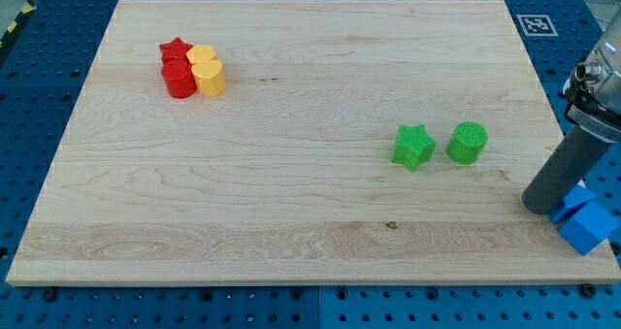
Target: Push the green star towards center
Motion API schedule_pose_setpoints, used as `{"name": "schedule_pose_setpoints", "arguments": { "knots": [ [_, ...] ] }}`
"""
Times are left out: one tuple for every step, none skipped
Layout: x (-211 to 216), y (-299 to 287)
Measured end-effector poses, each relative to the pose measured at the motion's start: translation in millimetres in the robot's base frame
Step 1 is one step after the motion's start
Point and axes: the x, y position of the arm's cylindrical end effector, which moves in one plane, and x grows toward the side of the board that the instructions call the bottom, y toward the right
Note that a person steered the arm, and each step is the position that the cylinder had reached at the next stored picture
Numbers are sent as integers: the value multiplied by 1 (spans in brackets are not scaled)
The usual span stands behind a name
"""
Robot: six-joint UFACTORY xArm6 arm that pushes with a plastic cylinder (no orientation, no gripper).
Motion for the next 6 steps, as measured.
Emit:
{"name": "schedule_pose_setpoints", "arguments": {
  "knots": [
    [0, -42],
    [-3, -94],
    [-45, -104],
    [-49, -104],
    [-50, -104],
    [-50, -104]
  ]
}}
